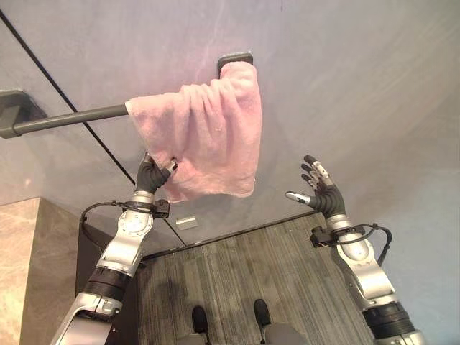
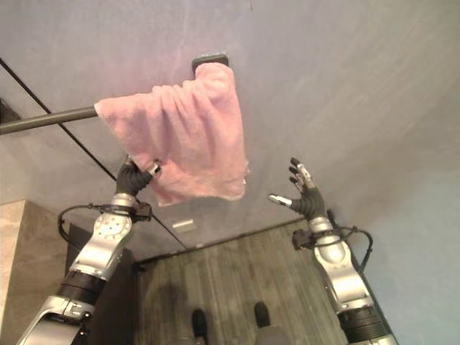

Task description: Put brush and paste in cup on sink, flatten towel.

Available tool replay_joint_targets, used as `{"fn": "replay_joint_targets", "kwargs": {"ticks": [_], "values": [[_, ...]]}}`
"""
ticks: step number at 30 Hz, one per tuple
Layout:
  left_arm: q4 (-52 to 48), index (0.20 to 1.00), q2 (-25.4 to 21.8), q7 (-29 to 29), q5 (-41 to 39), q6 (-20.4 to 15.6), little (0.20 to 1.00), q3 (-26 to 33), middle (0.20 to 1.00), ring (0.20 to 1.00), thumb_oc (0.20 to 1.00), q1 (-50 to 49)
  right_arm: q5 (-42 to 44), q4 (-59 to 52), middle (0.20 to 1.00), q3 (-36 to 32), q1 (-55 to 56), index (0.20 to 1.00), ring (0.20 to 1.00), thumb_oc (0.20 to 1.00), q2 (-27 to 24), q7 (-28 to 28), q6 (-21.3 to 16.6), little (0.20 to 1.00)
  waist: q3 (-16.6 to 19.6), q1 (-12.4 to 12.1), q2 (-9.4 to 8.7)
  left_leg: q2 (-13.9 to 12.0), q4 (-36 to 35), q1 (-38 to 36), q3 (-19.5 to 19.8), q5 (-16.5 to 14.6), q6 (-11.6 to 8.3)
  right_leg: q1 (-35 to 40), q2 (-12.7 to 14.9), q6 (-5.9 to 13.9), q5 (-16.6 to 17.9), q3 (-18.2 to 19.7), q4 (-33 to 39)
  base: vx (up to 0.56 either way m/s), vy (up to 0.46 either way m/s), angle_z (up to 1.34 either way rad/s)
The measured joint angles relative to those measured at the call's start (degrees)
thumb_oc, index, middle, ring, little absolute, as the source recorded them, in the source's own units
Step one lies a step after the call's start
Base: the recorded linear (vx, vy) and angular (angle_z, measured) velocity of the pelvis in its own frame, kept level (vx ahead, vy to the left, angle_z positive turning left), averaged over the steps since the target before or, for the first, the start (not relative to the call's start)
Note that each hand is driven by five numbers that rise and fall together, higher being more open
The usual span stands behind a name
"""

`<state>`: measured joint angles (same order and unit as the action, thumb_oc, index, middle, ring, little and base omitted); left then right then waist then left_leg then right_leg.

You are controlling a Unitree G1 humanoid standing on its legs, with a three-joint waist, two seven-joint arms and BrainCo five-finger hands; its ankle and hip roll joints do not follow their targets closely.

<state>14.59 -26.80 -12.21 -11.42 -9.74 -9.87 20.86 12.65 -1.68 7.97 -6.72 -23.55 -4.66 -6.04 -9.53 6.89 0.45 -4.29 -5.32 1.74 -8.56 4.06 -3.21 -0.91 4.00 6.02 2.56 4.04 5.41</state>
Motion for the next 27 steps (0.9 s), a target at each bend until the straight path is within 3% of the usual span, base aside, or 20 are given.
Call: {"fn": "replay_joint_targets", "kwargs": {"ticks": [15, 27], "values": [[-0.1, 0.200, 0.0, 0.1, 0.0, 0.0, 0.200, 0.2, 0.200, 0.200, 0.200, -0.9, 0.0, 0.0, 1.000, 0.0, -0.2, 1.000, 1.000, 1.000, 0.0, 0.1, 0.0, 1.000, -0.4, -0.2, 0.74, 0.0, 0.0, -0.8, 1.5, 0.1, -0.03, 1.5, 0.0, -0.01, -0.1, -1.5, 0.0, 0.00, 0.008, 0.04], [-0.6, 0.200, 0.0, 0.1, 0.0, 0.0, 0.200, 2.1, 0.200, 0.200, 0.200, -3.7, 0.0, 0.1, 1.000, 0.0, -0.7, 1.000, 1.000, 1.000, 0.0, 0.7, 0.0, 1.000, -0.4, -2.7, 0.73, 0.1, 0.0, -1.5, 3.1, 0.2, -0.13, 3.1, 0.0, -0.11, -0.4, -3.2, 0.0, 0.00, 0.011, 0.06]]}}
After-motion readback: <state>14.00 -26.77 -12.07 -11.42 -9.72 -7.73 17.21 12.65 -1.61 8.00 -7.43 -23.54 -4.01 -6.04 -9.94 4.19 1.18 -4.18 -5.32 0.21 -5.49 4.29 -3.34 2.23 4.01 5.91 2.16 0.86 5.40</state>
